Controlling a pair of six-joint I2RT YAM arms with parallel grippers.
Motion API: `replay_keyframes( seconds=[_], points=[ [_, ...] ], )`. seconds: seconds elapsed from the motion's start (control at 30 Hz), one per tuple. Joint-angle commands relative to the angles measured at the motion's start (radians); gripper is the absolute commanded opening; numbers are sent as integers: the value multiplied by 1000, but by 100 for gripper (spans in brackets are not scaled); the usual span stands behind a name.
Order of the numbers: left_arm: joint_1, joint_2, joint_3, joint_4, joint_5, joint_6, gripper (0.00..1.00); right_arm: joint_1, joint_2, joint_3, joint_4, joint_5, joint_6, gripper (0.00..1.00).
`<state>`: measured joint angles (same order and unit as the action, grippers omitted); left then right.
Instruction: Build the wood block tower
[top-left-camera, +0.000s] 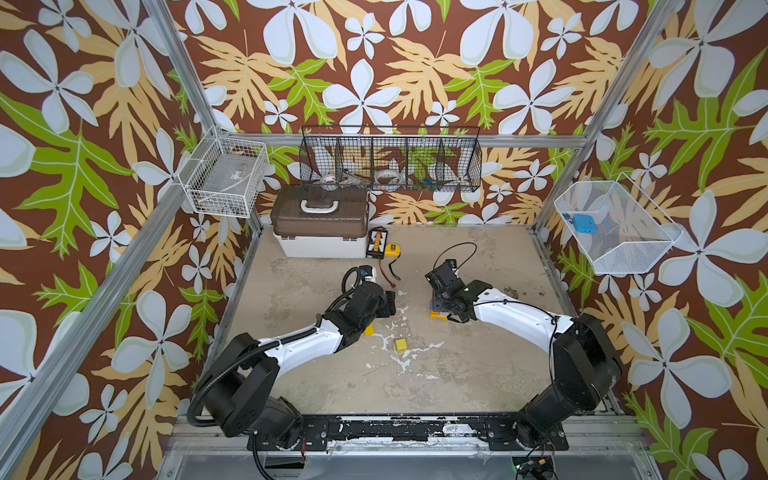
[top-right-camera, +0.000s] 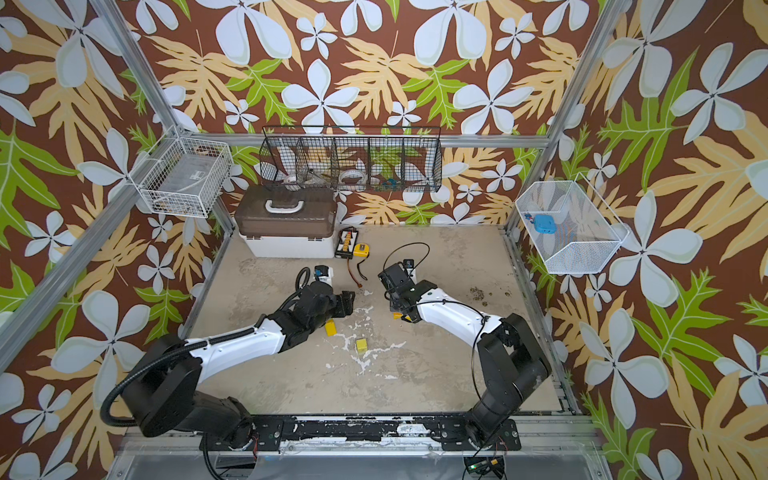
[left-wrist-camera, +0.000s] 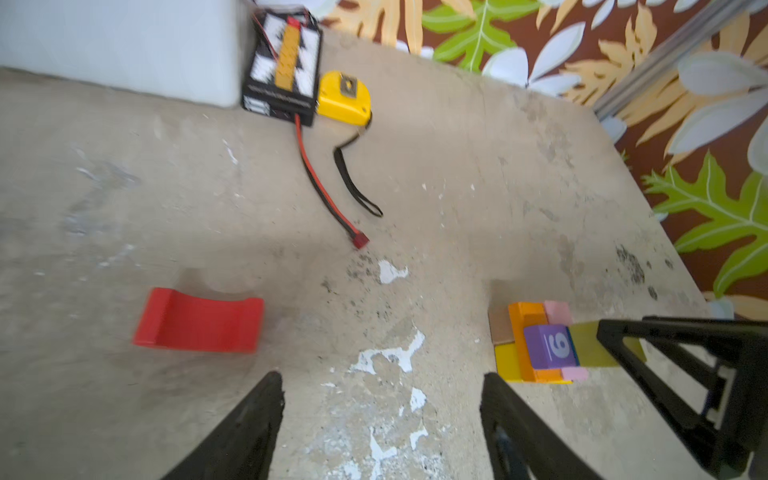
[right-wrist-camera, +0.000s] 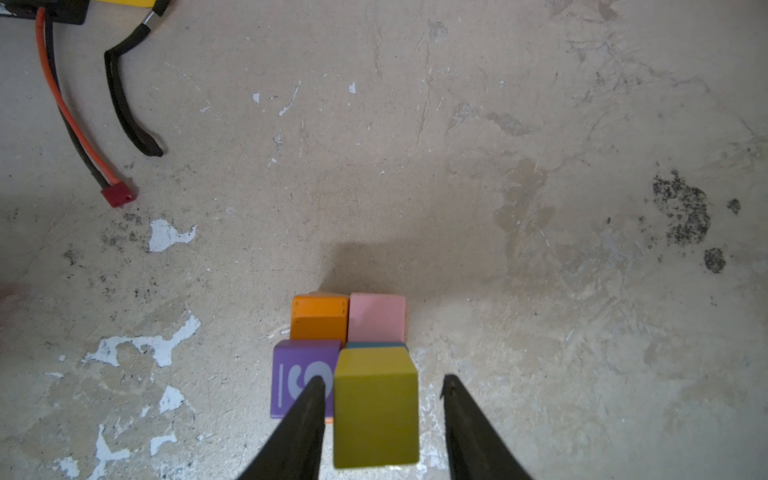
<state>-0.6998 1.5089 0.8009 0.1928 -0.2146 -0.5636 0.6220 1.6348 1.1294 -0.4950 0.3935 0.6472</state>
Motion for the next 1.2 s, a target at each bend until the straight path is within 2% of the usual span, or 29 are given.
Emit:
replay_keyframes(
  seconds=[0.0, 0.47, 1.17],
  points=[
    [-5, 66, 42, -10, 127, 13, 71, -2, -6, 5, -14, 17, 8, 47],
    [-51, 221, 165, -90, 175, 49, 62, -2, 30, 32, -45, 39, 27, 39],
    [-67, 330, 253, -141, 201, 82, 59, -3, 18, 36, -38, 28, 26, 41]
  ],
)
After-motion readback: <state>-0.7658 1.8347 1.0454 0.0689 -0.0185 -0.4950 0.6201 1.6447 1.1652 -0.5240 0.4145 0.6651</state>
